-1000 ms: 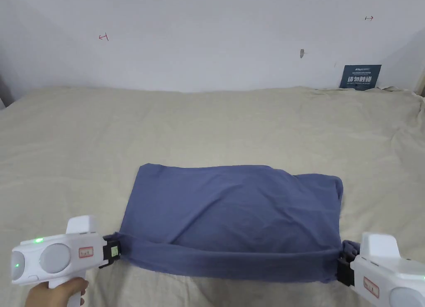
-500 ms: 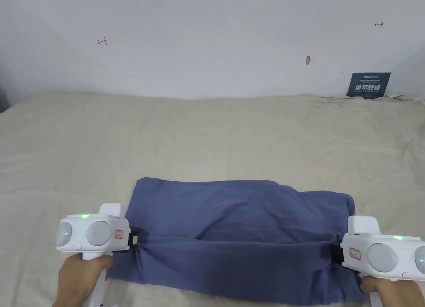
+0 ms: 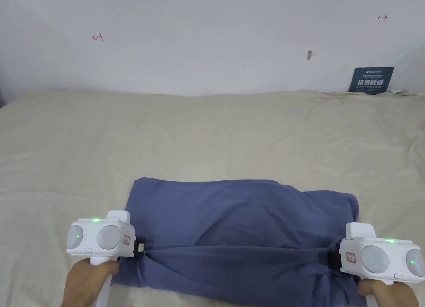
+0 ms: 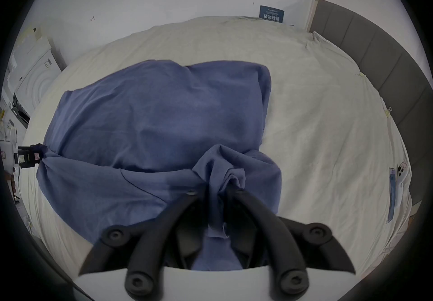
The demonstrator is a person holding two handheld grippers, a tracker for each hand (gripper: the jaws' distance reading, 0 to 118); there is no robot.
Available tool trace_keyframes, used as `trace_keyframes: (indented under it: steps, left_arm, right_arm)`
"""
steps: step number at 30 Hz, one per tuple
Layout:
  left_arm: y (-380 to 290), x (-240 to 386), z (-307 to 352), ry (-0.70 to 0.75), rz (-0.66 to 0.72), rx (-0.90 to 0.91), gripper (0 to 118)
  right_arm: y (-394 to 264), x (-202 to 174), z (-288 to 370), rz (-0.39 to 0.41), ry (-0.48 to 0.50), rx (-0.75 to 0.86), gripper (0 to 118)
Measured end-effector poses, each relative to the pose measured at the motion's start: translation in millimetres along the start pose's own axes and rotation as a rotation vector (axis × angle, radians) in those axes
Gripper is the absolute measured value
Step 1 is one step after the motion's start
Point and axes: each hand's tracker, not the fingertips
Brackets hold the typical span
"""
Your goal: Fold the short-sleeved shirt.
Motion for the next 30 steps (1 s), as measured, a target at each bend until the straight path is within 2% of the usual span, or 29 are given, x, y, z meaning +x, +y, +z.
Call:
trace_keyframes:
  steps: [3, 4, 6, 17, 20, 21, 23, 24, 25, 28, 29, 30]
  left_arm:
    - [0, 0, 13, 0.006, 0.005, 0.034, 106]
    - [0, -1, 19, -0.001, 0.01, 0.044, 113]
    - [0, -1, 34, -0.022, 0.035, 0.091, 114]
    - [-24, 8, 141, -0.075, 0.002, 0.411, 114]
    - [-37, 10, 164, -0.066, -0.005, 0.492, 112]
    - [-43, 11, 170, -0.065, -0.014, 0.529, 106]
    - [-55, 12, 179, -0.07, -0.056, 0.588, 84]
    - [-60, 13, 182, -0.067, -0.073, 0.602, 67]
    - [-65, 16, 184, -0.055, -0.092, 0.605, 56]
    - [-81, 18, 188, -0.056, -0.114, 0.629, 31]
    - [-85, 18, 190, -0.072, -0.109, 0.632, 19]
    - [-88, 18, 189, -0.081, -0.106, 0.634, 2]
  right_arm:
    - [0, 3, 17, -0.015, 0.014, 0.059, 79]
    - [-1, 4, 25, -0.026, 0.018, 0.079, 88]
    - [-1, 5, 42, -0.046, 0.024, 0.138, 98]
    - [-18, 2, 160, -0.028, 0.044, 0.508, 99]
    - [-30, -2, 186, -0.009, 0.005, 0.594, 95]
    - [-34, -3, 192, -0.015, 0.0, 0.622, 89]
    - [-42, -3, 203, -0.012, 0.005, 0.642, 69]
    - [-45, -5, 206, -0.007, 0.0, 0.653, 52]
    - [-49, -6, 209, -0.009, -0.006, 0.668, 40]
    - [-59, -9, 214, 0.007, -0.032, 0.709, 4]
    - [-62, -10, 215, 0.016, -0.049, 0.718, 1]
    - [-66, -10, 216, 0.018, -0.048, 0.724, 1]
